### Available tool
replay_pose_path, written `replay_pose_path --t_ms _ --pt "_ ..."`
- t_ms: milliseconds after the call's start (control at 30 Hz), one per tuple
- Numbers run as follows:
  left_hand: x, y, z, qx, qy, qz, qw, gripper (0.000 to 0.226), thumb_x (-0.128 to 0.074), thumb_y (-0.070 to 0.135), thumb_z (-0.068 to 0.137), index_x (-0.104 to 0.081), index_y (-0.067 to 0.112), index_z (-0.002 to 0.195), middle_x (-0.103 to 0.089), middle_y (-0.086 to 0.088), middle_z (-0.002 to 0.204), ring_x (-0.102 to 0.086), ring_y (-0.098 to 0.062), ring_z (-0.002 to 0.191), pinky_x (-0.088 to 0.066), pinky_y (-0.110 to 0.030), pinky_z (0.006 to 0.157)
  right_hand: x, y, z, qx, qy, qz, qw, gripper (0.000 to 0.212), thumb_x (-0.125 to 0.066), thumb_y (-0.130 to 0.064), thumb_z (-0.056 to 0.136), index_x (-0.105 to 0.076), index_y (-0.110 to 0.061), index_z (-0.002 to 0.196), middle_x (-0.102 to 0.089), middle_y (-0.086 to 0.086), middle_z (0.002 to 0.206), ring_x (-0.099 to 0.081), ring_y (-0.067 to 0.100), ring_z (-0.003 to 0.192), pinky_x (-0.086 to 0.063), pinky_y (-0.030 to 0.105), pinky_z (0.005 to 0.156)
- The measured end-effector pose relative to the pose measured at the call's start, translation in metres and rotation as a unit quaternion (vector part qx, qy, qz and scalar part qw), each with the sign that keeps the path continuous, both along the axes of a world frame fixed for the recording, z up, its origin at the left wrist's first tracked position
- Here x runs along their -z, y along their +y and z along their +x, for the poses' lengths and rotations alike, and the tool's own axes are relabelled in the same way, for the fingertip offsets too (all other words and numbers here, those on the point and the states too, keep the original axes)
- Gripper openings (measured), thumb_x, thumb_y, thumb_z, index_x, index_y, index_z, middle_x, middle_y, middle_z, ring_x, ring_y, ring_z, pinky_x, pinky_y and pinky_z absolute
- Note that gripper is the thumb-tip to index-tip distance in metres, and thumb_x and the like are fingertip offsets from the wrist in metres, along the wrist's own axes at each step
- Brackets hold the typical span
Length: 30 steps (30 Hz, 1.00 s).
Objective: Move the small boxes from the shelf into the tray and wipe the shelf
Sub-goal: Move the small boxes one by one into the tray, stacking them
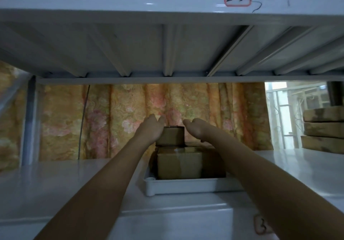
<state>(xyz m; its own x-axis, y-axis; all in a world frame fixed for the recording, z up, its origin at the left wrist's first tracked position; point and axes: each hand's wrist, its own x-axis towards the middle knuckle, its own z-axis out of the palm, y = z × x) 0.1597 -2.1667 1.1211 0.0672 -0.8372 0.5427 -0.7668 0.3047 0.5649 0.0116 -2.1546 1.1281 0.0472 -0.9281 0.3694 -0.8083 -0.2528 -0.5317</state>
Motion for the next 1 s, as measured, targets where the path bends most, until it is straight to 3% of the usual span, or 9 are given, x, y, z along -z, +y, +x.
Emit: replay_pose_path --t_ms 133,267,367,533,633,800,867,933,1000 --pt "-0.01 0.01 -0.016 -0.002 -0.119 -0.082 0.99 0.042 -0.033 0.034 0.102 -0.061 0.004 0.106 -0.062 -0.01 0.101 -0.059 -0.03 0.093 -0.044 -0.033 0.075 -0.006 0.016 -0.031 0.082 0.102 -0.041 0.991 0.054 -0.027 -0.037 0.102 -0.037 -0.001 0.142 -0.04 0.019 0.145 -0.04 0.033 0.132 -0.035 0.038 0.105" --pt "-0.029 0.033 -0.079 0.043 -0.217 -0.105 0.97 0.035 -0.039 0.029 0.097 -0.059 0.008 0.078 -0.048 -0.004 0.068 -0.049 -0.022 0.07 -0.035 -0.028 0.058 -0.004 0.039 -0.078 0.202 0.181 -0.069 0.96 0.047 -0.031 -0.038 0.101 -0.05 -0.008 0.13 -0.056 0.014 0.129 -0.054 0.029 0.117 -0.043 0.04 0.096" --pt "-0.033 0.047 -0.144 0.101 -0.263 -0.071 0.957 0.029 -0.04 0.028 0.097 -0.055 0.008 0.082 -0.052 -0.006 0.077 -0.051 -0.022 0.074 -0.038 -0.027 0.061 0.002 0.062 -0.121 0.275 0.216 -0.046 0.936 0.041 -0.036 -0.033 0.099 -0.053 -0.011 0.128 -0.058 0.011 0.128 -0.056 0.027 0.115 -0.043 0.037 0.095" --pt "-0.01 0.068 -0.243 0.138 -0.316 -0.057 0.937 0.033 -0.04 0.021 0.097 -0.058 0.007 0.12 -0.059 -0.009 0.123 -0.058 -0.027 0.106 -0.045 -0.031 0.081 0.004 0.107 -0.204 0.364 0.285 -0.026 0.886 0.038 -0.035 -0.026 0.097 -0.053 -0.008 0.125 -0.058 0.012 0.126 -0.058 0.028 0.109 -0.043 0.033 0.079" --pt "0.001 0.084 -0.298 0.151 -0.357 -0.064 0.92 0.037 -0.039 0.024 0.098 -0.053 0.007 0.128 -0.053 -0.012 0.133 -0.053 -0.029 0.119 -0.043 -0.034 0.092 -0.001 0.132 -0.246 0.391 0.275 0.003 0.878 0.04 -0.034 -0.028 0.097 -0.054 -0.009 0.125 -0.057 0.011 0.129 -0.057 0.028 0.112 -0.044 0.035 0.086" --pt "0.001 0.093 -0.377 0.162 -0.414 -0.053 0.894 0.039 -0.036 0.024 0.099 -0.05 0.009 0.132 -0.05 -0.008 0.137 -0.05 -0.027 0.122 -0.041 -0.036 0.095 -0.008 0.174 -0.323 0.396 0.21 0.033 0.894 0.047 -0.031 -0.022 0.099 -0.037 -0.003 0.142 -0.037 0.017 0.148 -0.035 0.035 0.136 -0.033 0.045 0.11" --pt "0.003 0.094 -0.407 0.173 -0.421 -0.039 0.889 0.038 -0.035 0.022 0.097 -0.053 0.01 0.129 -0.052 -0.007 0.134 -0.051 -0.027 0.121 -0.042 -0.035 0.095 -0.007 0.197 -0.351 0.389 0.147 0.053 0.908 0.04 -0.033 -0.016 0.102 -0.041 0.001 0.136 -0.047 0.02 0.136 -0.047 0.033 0.125 -0.04 0.037 0.102" --pt "0.01 0.096 -0.436 0.184 -0.432 -0.025 0.882 0.036 -0.036 0.023 0.095 -0.057 0.013 0.123 -0.055 -0.004 0.128 -0.052 -0.026 0.117 -0.042 -0.035 0.095 0.001 0.217 -0.381 0.391 0.129 0.061 0.909 0.027 -0.03 -0.013 0.103 -0.048 -0.002 0.12 -0.055 0.019 0.111 -0.055 0.021 0.089 -0.044 0.025 0.074" --pt "0.019 0.097 -0.463 0.187 -0.431 -0.028 0.883 0.035 -0.037 0.028 0.095 -0.058 0.015 0.119 -0.057 -0.002 0.119 -0.053 -0.024 0.114 -0.042 -0.034 0.096 0.008 0.228 -0.408 0.402 0.132 0.061 0.904 0.034 -0.028 -0.015 0.103 -0.044 -0.001 0.13 -0.05 0.02 0.128 -0.052 0.021 0.097 -0.042 0.026 0.079"
